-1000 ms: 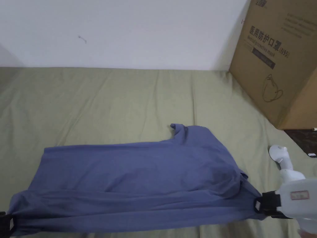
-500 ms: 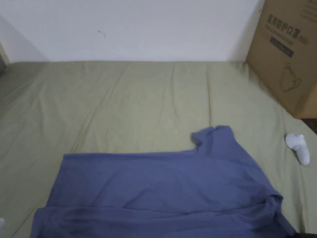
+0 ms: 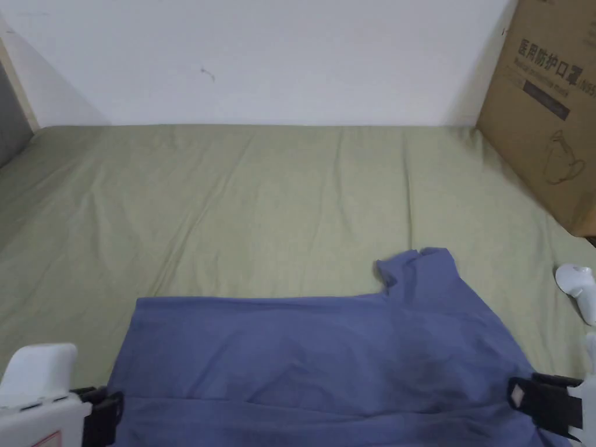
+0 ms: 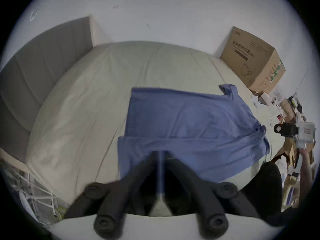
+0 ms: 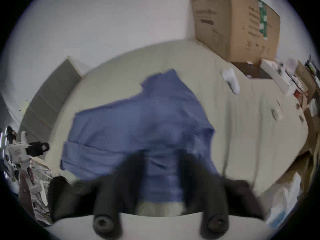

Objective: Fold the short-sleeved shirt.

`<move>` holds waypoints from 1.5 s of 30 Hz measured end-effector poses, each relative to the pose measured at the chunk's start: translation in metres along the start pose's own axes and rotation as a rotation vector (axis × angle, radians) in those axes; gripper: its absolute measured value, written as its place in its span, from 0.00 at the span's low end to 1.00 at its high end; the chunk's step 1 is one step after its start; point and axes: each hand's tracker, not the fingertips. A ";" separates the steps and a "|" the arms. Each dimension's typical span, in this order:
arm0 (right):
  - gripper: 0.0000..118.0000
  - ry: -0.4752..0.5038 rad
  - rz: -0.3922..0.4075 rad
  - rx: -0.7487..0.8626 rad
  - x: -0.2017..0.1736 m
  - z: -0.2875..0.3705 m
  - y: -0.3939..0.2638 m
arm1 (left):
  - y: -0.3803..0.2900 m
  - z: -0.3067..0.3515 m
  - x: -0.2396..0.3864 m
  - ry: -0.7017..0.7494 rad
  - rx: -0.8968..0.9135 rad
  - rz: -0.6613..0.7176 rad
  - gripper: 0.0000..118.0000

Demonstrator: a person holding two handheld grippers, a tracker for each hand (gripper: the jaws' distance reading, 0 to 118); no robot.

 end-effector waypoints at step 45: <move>0.62 -0.206 0.106 -0.325 0.075 -0.282 0.168 | 0.137 -0.181 -0.068 -0.030 -0.179 -0.022 0.01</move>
